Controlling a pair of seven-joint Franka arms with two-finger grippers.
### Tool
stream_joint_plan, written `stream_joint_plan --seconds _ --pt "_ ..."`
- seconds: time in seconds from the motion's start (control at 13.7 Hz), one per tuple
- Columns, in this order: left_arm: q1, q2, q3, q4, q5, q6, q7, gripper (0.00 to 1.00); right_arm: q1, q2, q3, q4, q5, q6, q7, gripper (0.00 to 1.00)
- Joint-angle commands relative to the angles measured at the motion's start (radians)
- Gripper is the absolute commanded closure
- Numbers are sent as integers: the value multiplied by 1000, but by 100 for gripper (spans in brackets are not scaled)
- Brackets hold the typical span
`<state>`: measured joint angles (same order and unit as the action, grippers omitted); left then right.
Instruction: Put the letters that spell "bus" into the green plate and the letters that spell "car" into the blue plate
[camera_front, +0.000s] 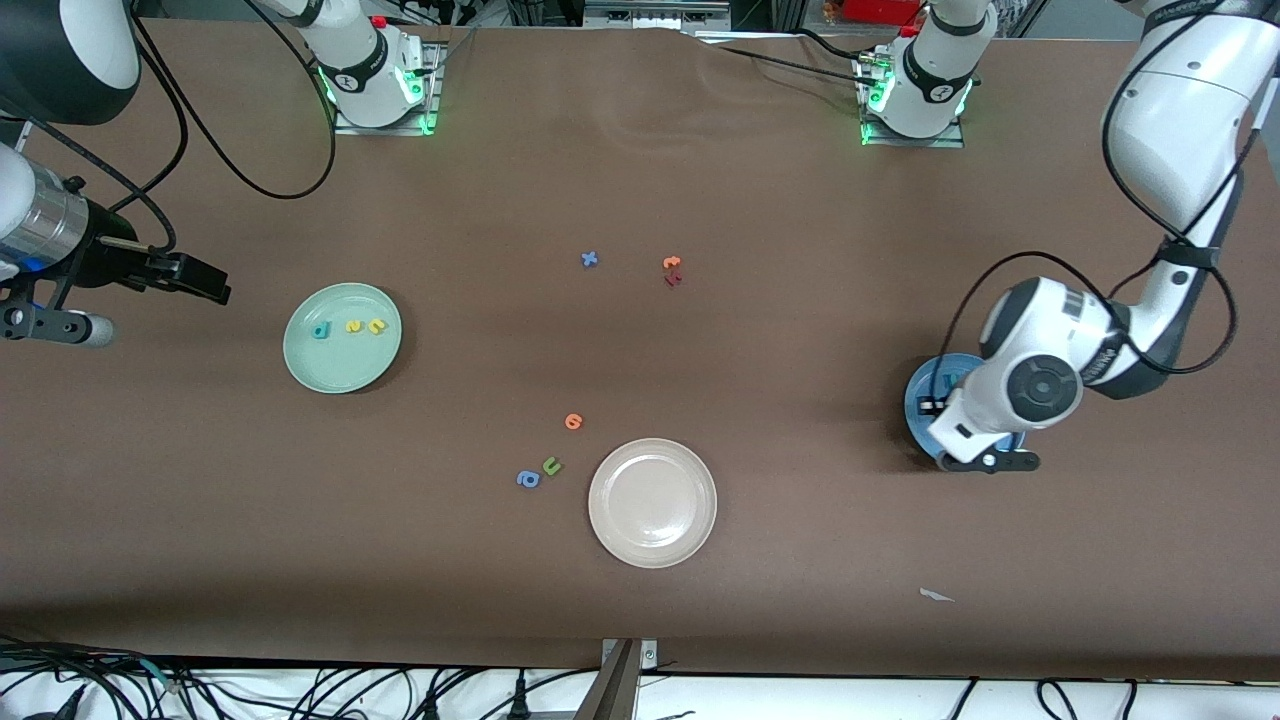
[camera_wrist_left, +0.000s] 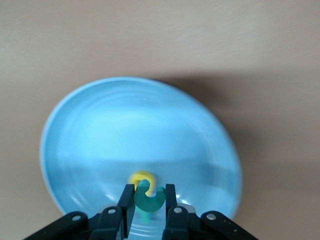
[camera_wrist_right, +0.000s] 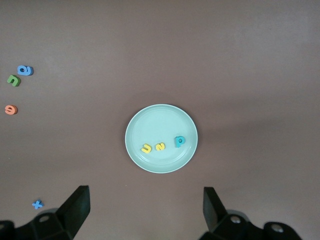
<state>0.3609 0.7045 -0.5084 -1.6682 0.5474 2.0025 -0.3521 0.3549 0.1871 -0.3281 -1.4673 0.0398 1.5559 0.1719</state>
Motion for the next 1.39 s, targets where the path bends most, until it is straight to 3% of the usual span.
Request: stream_joint_plan --seconds 0.0,0.15,0.58,0.95,1.17,1.31 --pt "-16 3 24 28 -33 -11 82 1 -2 -9 -2 21 -1 -14 -32 0" --pt "-8 -3 24 44 -35 -13 79 0 -11 -14 1 22 -1 -19 -133 0" --pt "21 -84 25 45 -157 -56 90 0 -229 -40 226 19 -3 -10 -121 0" --pt "-234 -322 371 41 -531 -226 275 0 -226 -38 233 21 -6 -11 -114 0" --pt "-350 -462 529 41 -578 -312 352 0 -228 -35 233 21 -3 -17 -111 0" --pt "-393 -540 568 42 -575 -341 372 0 -226 -38 233 21 -8 -20 -111 0"
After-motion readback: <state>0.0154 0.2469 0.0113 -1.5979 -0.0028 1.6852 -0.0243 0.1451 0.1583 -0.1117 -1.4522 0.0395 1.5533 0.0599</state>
